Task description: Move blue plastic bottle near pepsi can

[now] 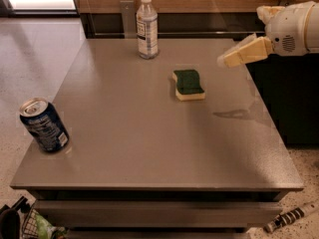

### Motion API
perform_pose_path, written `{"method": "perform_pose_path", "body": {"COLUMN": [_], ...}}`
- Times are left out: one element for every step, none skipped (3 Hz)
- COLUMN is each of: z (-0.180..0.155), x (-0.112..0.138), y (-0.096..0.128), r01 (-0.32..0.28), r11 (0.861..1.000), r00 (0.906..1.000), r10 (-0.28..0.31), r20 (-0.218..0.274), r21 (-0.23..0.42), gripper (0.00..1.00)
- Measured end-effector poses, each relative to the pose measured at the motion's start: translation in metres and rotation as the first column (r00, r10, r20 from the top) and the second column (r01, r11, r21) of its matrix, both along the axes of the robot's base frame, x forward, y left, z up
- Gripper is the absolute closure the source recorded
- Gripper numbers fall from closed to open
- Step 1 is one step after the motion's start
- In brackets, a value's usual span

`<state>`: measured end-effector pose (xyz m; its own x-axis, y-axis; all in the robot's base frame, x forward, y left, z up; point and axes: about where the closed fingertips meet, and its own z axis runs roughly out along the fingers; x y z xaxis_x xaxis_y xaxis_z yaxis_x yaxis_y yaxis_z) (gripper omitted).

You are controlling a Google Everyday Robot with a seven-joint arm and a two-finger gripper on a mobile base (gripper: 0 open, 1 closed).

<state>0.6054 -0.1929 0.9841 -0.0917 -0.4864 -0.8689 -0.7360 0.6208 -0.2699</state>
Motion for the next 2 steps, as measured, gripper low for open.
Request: {"method": "perform_pose_path", "body": {"z": [0.023, 0.043], "x": [0.047, 0.081], "y": [0.010, 0.017], "r01": [0.003, -0.014], "r11": [0.984, 0.961], "r00": [0.9901, 0.9758], "r10": [-0.028, -0.047], "r20": [0.137, 0.213], "r21": [0.177, 0.278], "gripper": [0.00, 0.00]}}
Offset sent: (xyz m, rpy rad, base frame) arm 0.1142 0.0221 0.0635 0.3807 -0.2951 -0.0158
